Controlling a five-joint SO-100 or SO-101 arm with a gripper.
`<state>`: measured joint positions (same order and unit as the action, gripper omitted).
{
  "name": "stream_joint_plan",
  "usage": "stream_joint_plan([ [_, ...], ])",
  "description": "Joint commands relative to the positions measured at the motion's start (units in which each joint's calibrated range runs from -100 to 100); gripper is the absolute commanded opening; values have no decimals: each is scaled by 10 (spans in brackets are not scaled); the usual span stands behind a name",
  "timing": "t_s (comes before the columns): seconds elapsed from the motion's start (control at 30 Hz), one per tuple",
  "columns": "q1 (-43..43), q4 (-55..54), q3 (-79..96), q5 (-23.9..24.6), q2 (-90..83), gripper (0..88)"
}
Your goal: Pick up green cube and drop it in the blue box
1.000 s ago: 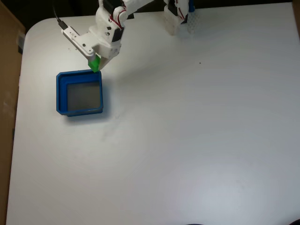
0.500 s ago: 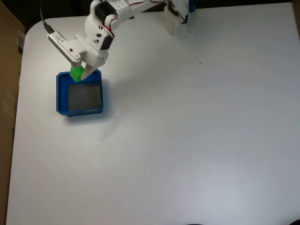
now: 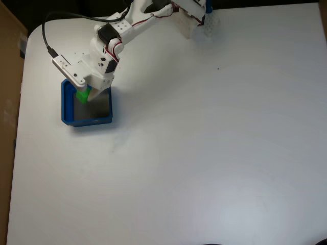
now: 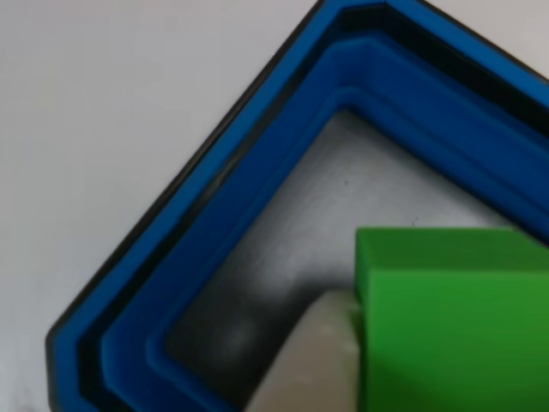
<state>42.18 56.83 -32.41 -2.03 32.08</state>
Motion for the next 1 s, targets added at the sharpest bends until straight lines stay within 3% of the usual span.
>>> stream_joint_plan([
  [0.0,-3,-13,-37,1,9,8],
  [0.97,1,-13,-35,1,17,9],
])
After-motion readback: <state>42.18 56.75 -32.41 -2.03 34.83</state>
